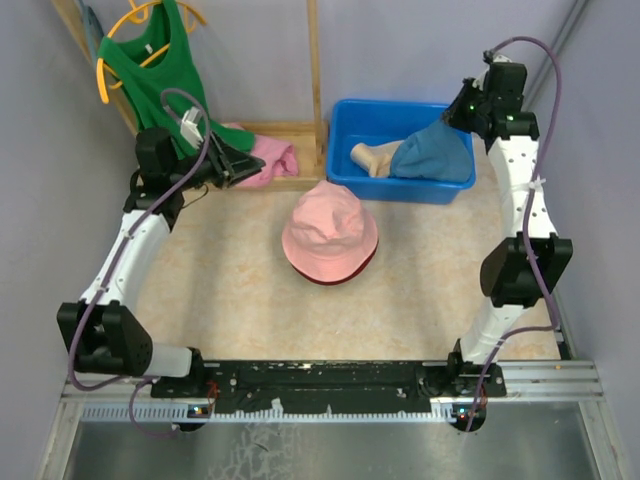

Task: Stack the hats

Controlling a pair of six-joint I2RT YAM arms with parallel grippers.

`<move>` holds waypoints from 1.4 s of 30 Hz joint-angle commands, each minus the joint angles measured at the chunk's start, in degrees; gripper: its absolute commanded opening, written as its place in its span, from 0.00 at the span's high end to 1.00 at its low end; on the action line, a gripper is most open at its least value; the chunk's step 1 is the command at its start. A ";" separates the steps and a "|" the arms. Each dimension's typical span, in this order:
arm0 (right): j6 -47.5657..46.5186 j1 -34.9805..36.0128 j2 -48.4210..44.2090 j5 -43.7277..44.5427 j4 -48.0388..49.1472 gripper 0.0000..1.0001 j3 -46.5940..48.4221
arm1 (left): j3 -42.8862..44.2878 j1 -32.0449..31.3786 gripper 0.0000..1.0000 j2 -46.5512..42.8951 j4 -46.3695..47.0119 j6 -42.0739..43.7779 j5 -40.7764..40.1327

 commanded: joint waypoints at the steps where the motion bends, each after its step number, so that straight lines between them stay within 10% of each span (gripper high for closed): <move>1: 6.05 -0.20 -4.44 -6.52 4.57 1.00 7.93 | 4.06 -4.86 0.53 -0.32 2.29 0.69 1.63; 13: 22.35 1.51 -7.14 -20.98 12.12 1.00 8.72 | 12.50 -15.52 0.18 4.58 9.47 13.04 -2.00; 42: 48.56 5.34 -15.00 -33.94 30.94 1.00 -3.61 | 26.55 -21.42 0.08 23.63 21.07 20.80 3.75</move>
